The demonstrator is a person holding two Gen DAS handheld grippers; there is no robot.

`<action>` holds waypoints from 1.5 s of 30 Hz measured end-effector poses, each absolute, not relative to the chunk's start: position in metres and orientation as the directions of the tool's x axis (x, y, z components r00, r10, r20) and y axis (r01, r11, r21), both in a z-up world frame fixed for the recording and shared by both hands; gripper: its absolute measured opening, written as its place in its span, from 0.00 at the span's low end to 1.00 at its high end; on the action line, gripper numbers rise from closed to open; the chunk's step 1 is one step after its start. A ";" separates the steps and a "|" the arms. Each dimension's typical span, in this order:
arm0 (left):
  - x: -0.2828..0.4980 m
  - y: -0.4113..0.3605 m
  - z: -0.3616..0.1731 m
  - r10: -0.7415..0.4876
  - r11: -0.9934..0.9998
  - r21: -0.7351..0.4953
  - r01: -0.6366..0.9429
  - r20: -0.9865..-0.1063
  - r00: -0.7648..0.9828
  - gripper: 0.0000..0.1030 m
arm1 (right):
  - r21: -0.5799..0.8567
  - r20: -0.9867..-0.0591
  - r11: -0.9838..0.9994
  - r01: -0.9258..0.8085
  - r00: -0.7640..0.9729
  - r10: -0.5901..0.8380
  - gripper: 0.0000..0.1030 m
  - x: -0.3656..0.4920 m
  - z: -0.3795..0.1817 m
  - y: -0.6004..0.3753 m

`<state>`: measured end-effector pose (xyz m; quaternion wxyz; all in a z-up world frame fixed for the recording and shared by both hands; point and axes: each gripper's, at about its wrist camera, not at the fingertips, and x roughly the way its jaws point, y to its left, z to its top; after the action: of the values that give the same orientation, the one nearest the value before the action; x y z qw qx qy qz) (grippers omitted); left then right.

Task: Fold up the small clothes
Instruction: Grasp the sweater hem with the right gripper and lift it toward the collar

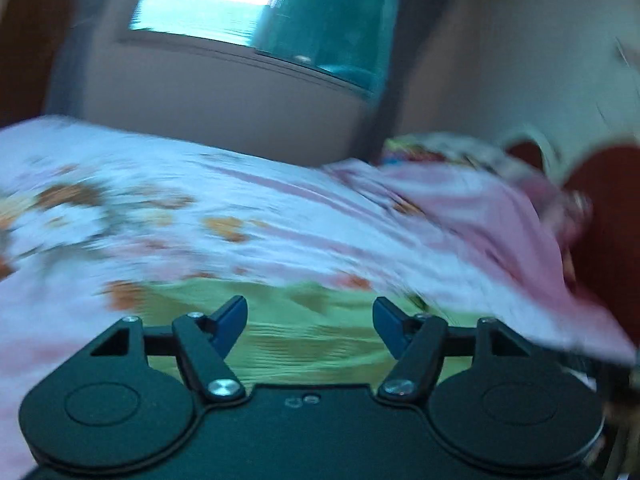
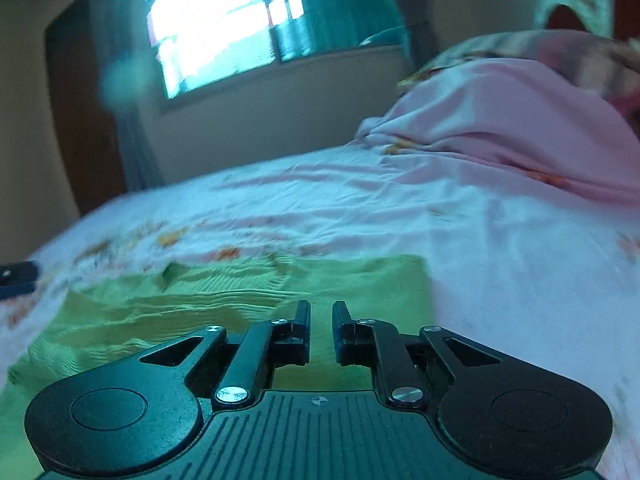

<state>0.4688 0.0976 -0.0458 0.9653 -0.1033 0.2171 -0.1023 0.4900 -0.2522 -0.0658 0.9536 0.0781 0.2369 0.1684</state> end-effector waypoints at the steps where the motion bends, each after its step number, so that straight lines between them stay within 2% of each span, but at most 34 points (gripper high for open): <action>1: 0.480 0.082 -0.052 -0.266 0.956 -0.229 0.182 -0.424 0.866 0.66 | 0.192 -0.429 0.935 -0.300 0.831 0.355 0.12 0.497 -0.066 -0.243; 4: 0.498 0.040 -0.078 -0.281 0.960 -0.157 0.233 -0.512 0.812 0.68 | 0.098 -0.471 0.931 -0.351 0.808 0.354 0.12 0.522 -0.073 -0.224; 6: 0.510 0.028 -0.106 -0.139 0.988 -0.027 0.154 -0.603 0.786 0.68 | 0.025 -0.546 0.950 -0.311 0.792 0.274 0.12 0.544 -0.092 -0.226; 7: 0.507 0.037 -0.113 -0.145 0.989 -0.069 0.129 -0.583 0.799 0.68 | 0.035 -0.576 0.971 -0.237 0.789 0.213 0.09 0.557 -0.103 -0.240; 8: 0.504 0.045 -0.114 -0.163 0.987 -0.110 0.121 -0.576 0.801 0.67 | 0.153 -0.582 0.970 -0.188 0.776 0.242 0.00 0.567 -0.106 -0.262; 9: 0.501 0.049 -0.112 -0.150 0.989 -0.097 0.115 -0.579 0.801 0.67 | 0.219 -0.582 0.964 -0.151 0.773 0.253 0.00 0.571 -0.105 -0.274; 11: 0.490 0.054 -0.108 -0.123 0.992 -0.051 0.114 -0.578 0.807 0.65 | 0.151 -0.564 0.978 -0.145 0.800 0.206 0.00 0.565 -0.098 -0.274; 13: 0.478 0.059 -0.098 -0.110 0.994 -0.043 0.103 -0.550 0.828 0.66 | 0.165 -0.537 0.970 -0.181 0.808 0.242 0.00 0.551 -0.090 -0.275; 14: 0.467 0.063 -0.094 -0.104 0.994 -0.033 0.103 -0.528 0.843 0.67 | 0.190 -0.511 0.958 -0.214 0.812 0.283 0.00 0.538 -0.085 -0.276; 15: 0.462 0.066 -0.092 -0.092 0.996 -0.028 0.090 -0.513 0.853 0.73 | 0.198 -0.492 0.950 -0.240 0.814 0.308 0.00 0.525 -0.081 -0.276; 16: 0.456 0.072 -0.093 -0.081 0.997 -0.032 0.076 -0.509 0.857 0.78 | 0.201 -0.469 0.939 -0.279 0.814 0.342 0.00 0.508 -0.079 -0.273; 17: 0.454 0.077 -0.097 -0.074 0.997 -0.033 0.067 -0.528 0.846 0.78 | 0.201 -0.457 0.927 -0.317 0.807 0.375 0.00 0.494 -0.078 -0.269; 18: 0.456 0.081 -0.100 -0.056 0.998 -0.026 0.050 -0.560 0.826 0.78 | 0.187 -0.463 0.919 -0.347 0.794 0.394 0.00 0.482 -0.082 -0.260; 20: 0.456 0.094 -0.103 -0.065 0.997 -0.071 0.030 -0.564 0.824 0.78 | 0.082 -0.576 0.948 -0.309 0.761 0.298 0.00 0.480 -0.106 -0.245; 21: 0.454 0.099 -0.097 -0.042 0.997 -0.081 -0.005 -0.569 0.821 0.76 | 0.118 -0.579 0.955 -0.270 0.763 0.288 0.00 0.483 -0.112 -0.251; 23: 0.443 0.112 -0.086 -0.002 0.993 -0.097 -0.063 -0.559 0.829 0.69 | 0.100 -0.583 0.981 -0.167 0.789 0.194 0.00 0.481 -0.100 -0.253; 24: 0.435 0.117 -0.080 -0.007 0.990 -0.122 -0.069 -0.534 0.846 0.69 | 0.115 -0.566 0.979 -0.166 0.799 0.202 0.00 0.475 -0.093 -0.252; 26: 0.423 0.116 -0.072 -0.016 0.988 -0.138 -0.062 -0.502 0.865 0.72 | 0.169 -0.485 0.951 -0.260 0.818 0.310 0.00 0.455 -0.076 -0.237; 29: 0.426 0.088 -0.072 -0.073 0.994 -0.102 0.026 -0.500 0.863 0.78 | 0.216 -0.447 0.895 -0.389 0.776 0.445 0.00 0.441 -0.070 -0.198; 30: 0.428 0.078 -0.077 -0.084 0.996 -0.078 0.051 -0.513 0.854 0.81 | 0.247 -0.464 0.881 -0.403 0.749 0.473 0.00 0.443 -0.075 -0.186; 32: 0.441 0.066 -0.098 -0.017 0.998 0.034 0.047 -0.606 0.795 0.82 | 0.198 -0.552 0.903 -0.381 0.718 0.424 0.00 0.452 -0.095 -0.166; 33: 0.440 0.071 -0.103 -0.018 0.999 0.024 0.041 -0.608 0.794 0.82 | 0.173 -0.594 0.911 -0.374 0.698 0.399 0.00 0.456 -0.105 -0.160; 35: 0.429 0.081 -0.089 -0.025 1.000 -0.008 0.024 -0.552 0.833 0.75 | 0.199 -0.555 0.907 -0.371 0.720 0.417 0.00 0.455 -0.094 -0.164; 37: 0.421 0.087 -0.076 -0.015 1.000 -0.021 0.005 -0.477 0.879 0.75 | 0.222 -0.461 0.895 -0.386 0.768 0.445 0.00 0.450 -0.081 -0.174; 39: 0.427 0.092 -0.074 -0.047 0.996 -0.086 0.007 -0.468 0.882 0.77 | 0.252 -0.437 0.887 -0.387 0.772 0.461 0.00 0.459 -0.079 -0.172; 41: 0.444 0.092 -0.088 -0.033 0.997 -0.082 -0.013 -0.530 0.847 0.78 | 0.237 -0.477 0.887 -0.396 0.748 0.461 0.00 0.472 -0.090 -0.160; 42: 0.454 0.093 -0.100 -0.025 0.997 -0.075 -0.025 -0.599 0.800 0.79 | 0.222 -0.540 0.892 -0.393 0.713 0.448 0.00 0.481 -0.102 -0.154; 43: 0.453 0.095 -0.101 -0.030 0.996 -0.085 -0.026 -0.603 0.797 0.79 | 0.226 -0.579 0.891 -0.393 0.682 0.448 0.00 0.486 -0.110 -0.153; 45: 0.446 0.095 -0.087 -0.020 0.997 -0.077 -0.026 -0.546 0.838 0.82 | 0.222 -0.556 0.885 -0.409 0.693 0.460 0.00 0.483 -0.096 -0.161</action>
<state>0.4461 0.0948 -0.0869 0.9577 -0.0405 0.2849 0.0017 0.4832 -0.1611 -0.0959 0.9190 0.0404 0.3129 0.2364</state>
